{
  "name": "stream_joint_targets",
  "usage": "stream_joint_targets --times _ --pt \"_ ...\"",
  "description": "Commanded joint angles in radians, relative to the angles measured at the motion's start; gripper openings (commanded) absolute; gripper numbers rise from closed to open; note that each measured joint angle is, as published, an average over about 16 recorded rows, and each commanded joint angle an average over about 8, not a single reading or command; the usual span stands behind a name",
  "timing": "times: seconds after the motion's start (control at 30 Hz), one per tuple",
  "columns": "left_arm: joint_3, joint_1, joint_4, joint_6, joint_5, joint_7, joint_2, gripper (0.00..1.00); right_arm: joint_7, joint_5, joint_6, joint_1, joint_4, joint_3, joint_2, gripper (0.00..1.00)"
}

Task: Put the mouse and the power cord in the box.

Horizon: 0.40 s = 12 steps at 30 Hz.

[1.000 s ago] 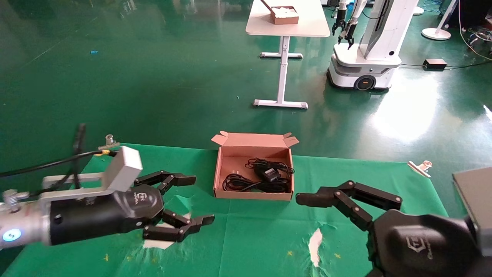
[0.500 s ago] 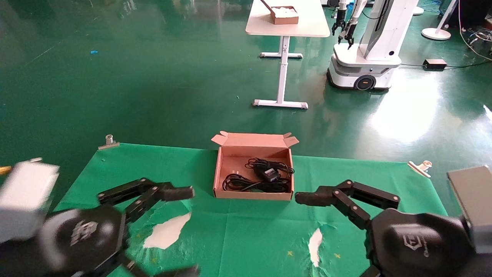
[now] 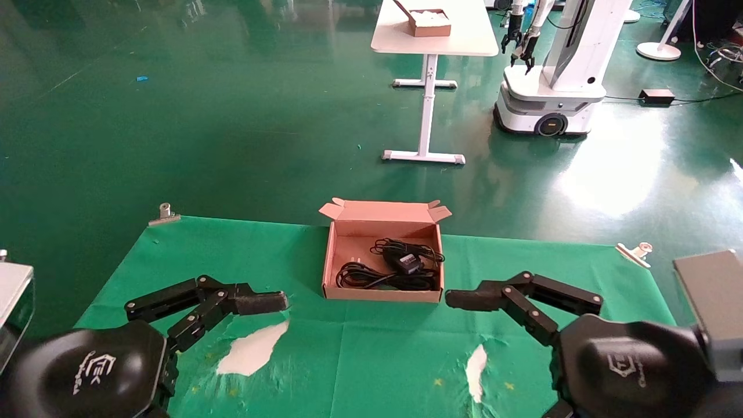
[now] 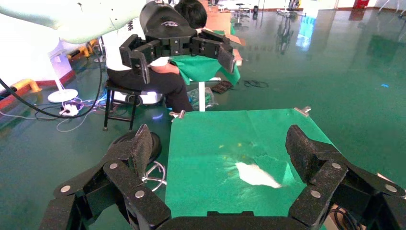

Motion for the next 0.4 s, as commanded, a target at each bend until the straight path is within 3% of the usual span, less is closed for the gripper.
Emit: stream_joint_targets --times 0.03,0.4 --pt "0.004 -0.003 0.003 -0.004 0.005 -0.001 0.002 1.0 0.0 0.0 0.0 0.0 0.0 0.0 0.0 1.0" --pt "0.014 -0.01 0.01 -0.014 0.017 -0.003 0.006 1.0 0.0 -0.001 0.001 0.001 -0.001 -0.001 -0.001 1.0"
